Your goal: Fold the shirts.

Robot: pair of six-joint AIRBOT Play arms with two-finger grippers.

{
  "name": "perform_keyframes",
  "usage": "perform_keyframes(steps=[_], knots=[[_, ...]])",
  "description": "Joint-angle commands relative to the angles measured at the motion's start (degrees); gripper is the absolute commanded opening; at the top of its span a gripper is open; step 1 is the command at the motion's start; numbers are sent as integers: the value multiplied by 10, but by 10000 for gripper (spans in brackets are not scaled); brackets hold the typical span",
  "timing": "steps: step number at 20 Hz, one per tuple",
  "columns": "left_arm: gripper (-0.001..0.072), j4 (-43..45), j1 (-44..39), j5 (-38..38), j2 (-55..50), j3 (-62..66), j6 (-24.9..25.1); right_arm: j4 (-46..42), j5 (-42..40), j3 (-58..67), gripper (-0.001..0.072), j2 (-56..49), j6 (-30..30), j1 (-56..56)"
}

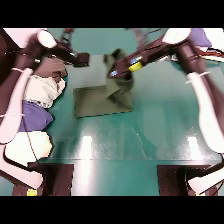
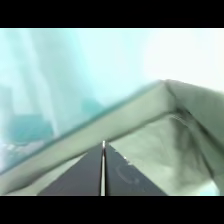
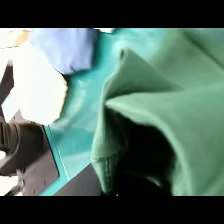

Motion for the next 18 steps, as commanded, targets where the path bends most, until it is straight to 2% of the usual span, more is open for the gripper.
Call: perform_keyframes(steps=[1,2,3,6,7,11,14,15,16,17,18], knots=[[22,12,70,-25,67,1,14,21,-127,25,155,-82,-62,99],[23,12,84,-31,80,1,14,21,-137,50,430,-109,-70,122],[22,13,96,-41,93,1,16,21,-135,73,552,-127,-70,139],[23,13,122,-75,121,2,39,-1,-100,61,538,-110,-70,137],[22,15,126,-89,127,2,44,-15,-84,28,464,-84,-70,119],[22,15,128,-133,131,1,54,-79,-6,-106,459,13,-60,7],[23,14,128,-139,131,1,54,-89,-19,-235,459,73,-48,-100],[23,13,127,-140,131,1,54,-89,-32,-275,508,84,-48,-132],[22,9,127,-140,131,1,54,-84,-41,-304,680,86,-47,-159],[23,3,127,-139,131,1,54,-81,-47,-326,716,83,-47,-180],[23,-4,127,-139,131,1,54,-63,-57,-348,716,76,-46,-201]])
